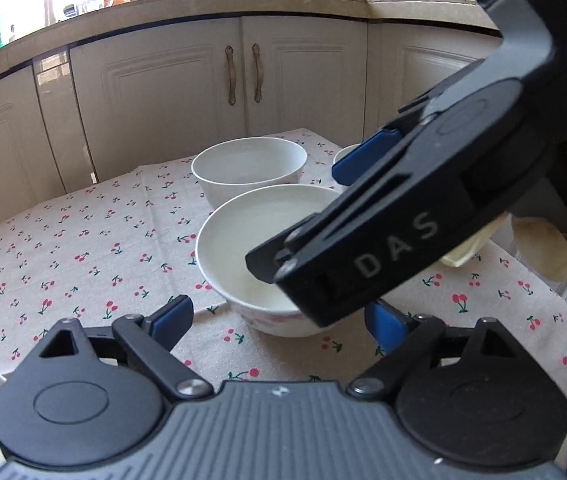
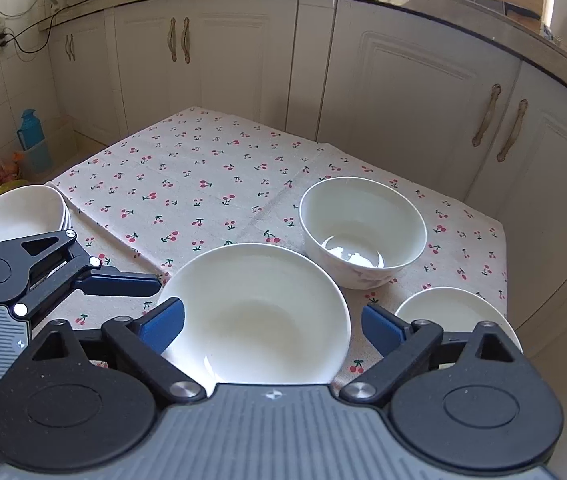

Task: Organize plates and bowls
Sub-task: 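Grasp the rim of the white bowl with the right tool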

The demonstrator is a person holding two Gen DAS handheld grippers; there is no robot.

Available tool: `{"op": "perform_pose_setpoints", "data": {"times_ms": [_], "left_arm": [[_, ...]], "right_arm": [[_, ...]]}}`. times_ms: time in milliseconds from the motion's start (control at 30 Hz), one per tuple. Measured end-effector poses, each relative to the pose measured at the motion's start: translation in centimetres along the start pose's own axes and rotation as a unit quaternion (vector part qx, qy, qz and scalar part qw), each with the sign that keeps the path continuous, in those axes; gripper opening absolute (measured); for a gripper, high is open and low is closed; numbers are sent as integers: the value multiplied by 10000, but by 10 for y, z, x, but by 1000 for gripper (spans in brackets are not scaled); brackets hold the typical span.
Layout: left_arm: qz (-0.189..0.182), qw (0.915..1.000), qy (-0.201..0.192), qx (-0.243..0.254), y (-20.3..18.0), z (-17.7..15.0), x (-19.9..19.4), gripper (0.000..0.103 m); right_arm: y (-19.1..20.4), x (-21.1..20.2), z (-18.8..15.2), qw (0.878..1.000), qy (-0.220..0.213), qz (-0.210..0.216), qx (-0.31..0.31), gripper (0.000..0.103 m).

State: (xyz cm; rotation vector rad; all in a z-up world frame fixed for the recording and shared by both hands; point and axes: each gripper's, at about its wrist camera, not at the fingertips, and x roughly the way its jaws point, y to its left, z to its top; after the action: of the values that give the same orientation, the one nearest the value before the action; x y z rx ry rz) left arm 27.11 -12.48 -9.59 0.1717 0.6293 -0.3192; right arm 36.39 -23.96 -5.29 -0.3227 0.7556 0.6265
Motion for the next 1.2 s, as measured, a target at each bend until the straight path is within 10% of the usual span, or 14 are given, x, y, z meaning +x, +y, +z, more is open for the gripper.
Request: {"op": "perform_pose_setpoints", "data": {"times_ms": [1200], "left_arm": [[-108, 9998, -98, 122, -2, 4, 9, 86]], "right_arm": [[-24, 25, 9, 9968, 270, 523, 541, 71]]}}
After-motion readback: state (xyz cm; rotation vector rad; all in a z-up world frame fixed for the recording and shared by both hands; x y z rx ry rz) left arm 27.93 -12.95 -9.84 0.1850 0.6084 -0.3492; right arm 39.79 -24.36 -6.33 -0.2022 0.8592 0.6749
